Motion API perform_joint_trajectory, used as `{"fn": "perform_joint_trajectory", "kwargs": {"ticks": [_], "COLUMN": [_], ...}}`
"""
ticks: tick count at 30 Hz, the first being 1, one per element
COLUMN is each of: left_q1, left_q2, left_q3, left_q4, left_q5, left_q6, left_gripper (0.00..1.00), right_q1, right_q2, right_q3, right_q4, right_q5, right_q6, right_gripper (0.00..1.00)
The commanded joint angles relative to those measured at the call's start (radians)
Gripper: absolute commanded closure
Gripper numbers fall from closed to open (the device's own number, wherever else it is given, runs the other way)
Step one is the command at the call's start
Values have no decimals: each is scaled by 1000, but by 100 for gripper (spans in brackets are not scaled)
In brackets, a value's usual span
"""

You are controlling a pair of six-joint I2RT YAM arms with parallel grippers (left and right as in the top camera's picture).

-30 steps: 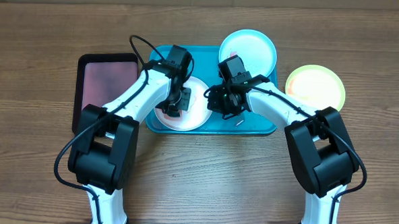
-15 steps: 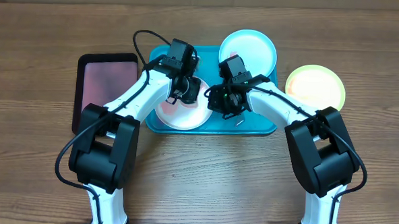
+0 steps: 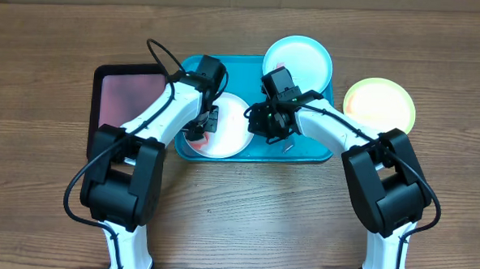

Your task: Clean dirty plates on tray and stack at the side

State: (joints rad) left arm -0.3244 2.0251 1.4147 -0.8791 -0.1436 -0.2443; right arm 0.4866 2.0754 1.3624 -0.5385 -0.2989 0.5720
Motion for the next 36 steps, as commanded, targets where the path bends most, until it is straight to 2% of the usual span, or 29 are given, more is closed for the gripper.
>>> {"fn": "perform_joint_trajectory", "kwargs": {"ticks": [1,2,5,13,16,23,27,36], "left_q1": [7,7,7,20,42,111,136,149], "left_q2": [19,19,19,19,19,19,19,19], "left_q3": [-4,-4,-4,8,66,268,314,313], "left_q4": [-17,-2,60,247,192,-40,-111,-119], "left_q5": [467,581,570,253,206,192,184,177], "left_q6": [306,343,321,42,-13,-26,-26,-26], "left_gripper": [96,96,96,96,96,96,96,96], "right_q1": [-2,-2,-2,-2,-2,-4,-2,40], "right_q2": [15,15,15,15,15,-6,-63,-246], "right_q3": [20,20,20,20,20,44,94,113], "right_q4": [3,3,3,1,-5,-69,-199,-386], "right_q5": [-9,-9,-10,-9,-9,25,190,621], "right_q6": [-3,-3,-3,-4,-4,-31,-51,-51], "right_gripper": [96,96,96,96,96,96,96,96]}}
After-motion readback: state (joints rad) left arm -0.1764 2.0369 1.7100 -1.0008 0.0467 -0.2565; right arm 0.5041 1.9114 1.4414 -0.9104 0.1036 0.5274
